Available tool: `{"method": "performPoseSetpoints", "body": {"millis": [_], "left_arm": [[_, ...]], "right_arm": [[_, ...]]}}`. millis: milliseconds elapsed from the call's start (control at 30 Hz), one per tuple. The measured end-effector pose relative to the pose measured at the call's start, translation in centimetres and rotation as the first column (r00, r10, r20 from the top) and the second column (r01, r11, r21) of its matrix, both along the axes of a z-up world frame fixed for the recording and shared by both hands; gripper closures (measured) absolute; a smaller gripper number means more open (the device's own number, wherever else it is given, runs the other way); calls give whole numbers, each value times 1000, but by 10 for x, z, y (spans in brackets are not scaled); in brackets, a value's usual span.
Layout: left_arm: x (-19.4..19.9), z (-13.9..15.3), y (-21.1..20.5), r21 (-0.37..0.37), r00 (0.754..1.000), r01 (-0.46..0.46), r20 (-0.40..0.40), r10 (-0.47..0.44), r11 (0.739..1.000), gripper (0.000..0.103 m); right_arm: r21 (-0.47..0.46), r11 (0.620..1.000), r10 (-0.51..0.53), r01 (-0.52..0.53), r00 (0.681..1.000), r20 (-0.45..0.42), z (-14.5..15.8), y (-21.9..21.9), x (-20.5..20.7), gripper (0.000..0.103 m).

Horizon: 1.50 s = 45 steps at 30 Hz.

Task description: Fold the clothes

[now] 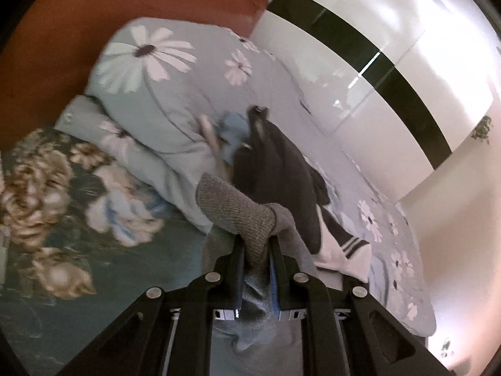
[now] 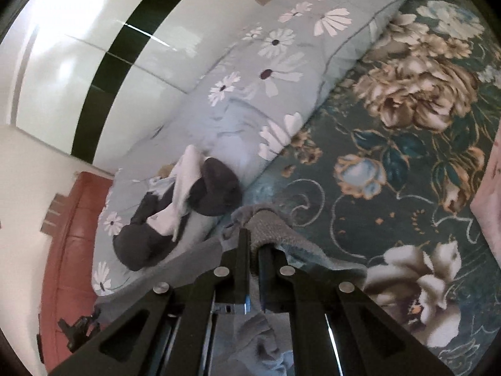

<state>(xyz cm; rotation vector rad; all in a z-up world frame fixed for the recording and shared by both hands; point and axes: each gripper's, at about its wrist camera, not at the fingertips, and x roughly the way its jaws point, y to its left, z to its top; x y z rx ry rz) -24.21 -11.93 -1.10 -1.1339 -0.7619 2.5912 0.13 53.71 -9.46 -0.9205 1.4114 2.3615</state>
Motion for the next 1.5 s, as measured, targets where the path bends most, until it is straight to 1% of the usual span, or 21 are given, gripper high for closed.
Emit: {"method": "performPoseSetpoints", "body": {"millis": [100,167,233,300,400,500,600,733,833,900,1000,1067,1133,1167,1200,1267,1300,1333,1367,1433,1500], "left_arm": [[2,3,-31,8,999,-52,13,52,999,88],[5,-4,-39,-4,997,-73,12,73,997,88],[-5,-11,-45,-34,995,-90,35,91,995,88],[-13,-24,-49,-63,992,-100,65,104,993,88],[-36,-58,-47,-102,982,-120,134,133,988,88],[-61,-102,-43,-125,962,-144,217,168,982,88],[-81,-139,-36,-159,942,-156,274,195,975,88],[-99,-179,-32,-188,916,-168,333,224,968,88],[-104,-198,-34,-175,902,-174,367,228,969,88],[-103,-202,-34,-170,902,-161,374,215,972,85],[-98,-198,-34,-159,903,-134,388,187,978,84],[-93,-192,-34,-139,899,-122,405,169,983,75],[-86,-184,-36,-102,886,-122,438,155,987,66],[-81,-180,-36,-82,882,-121,449,145,989,62],[-74,-172,-35,-57,882,-117,452,130,992,61],[-56,-156,-34,-27,890,-103,444,104,994,57],[-45,-147,-34,-19,897,-92,433,91,996,54],[-30,-139,-34,-13,906,-79,417,78,997,47],[-15,-132,-34,-13,913,-73,401,72,997,42],[19,-122,-38,-23,927,-63,369,67,998,40],[52,-120,-46,-42,931,-76,355,86,996,39]], "right_arm": [[-3,1000,-1,1,1000,-23,8,2,-4,99],[21,1000,4,-3,999,-35,16,4,-10,99],[46,999,13,-12,1000,-19,19,7,-22,99],[66,997,26,-27,1000,10,14,12,-41,99],[90,995,39,-46,996,85,-6,18,-75,99],[103,993,34,-52,986,166,-32,23,-108,99],[113,993,12,-38,975,221,-54,28,-130,99],[131,991,-1,-41,951,310,-81,31,-151,99],[144,988,1,-55,936,353,-94,31,-158,99],[145,988,4,-61,931,364,-97,30,-160,99],[143,987,14,-73,928,372,-95,28,-161,98],[136,988,22,-78,928,372,-91,26,-160,97],[126,990,19,-70,929,369,-84,25,-156,96],[122,990,18,-66,932,361,-78,24,-152,94],[119,991,16,-62,937,349,-72,22,-146,91],[112,992,14,-53,946,324,-58,19,-133,74],[112,992,17,-54,951,310,-52,16,-124,71],[114,992,23,-59,956,293,-46,13,-112,67],[117,991,30,-66,959,281,-42,8,-97,65],[110,990,56,-91,956,287,-44,-2,-66,64],[69,991,85,-113,945,317,-61,-14,-36,64]]}}
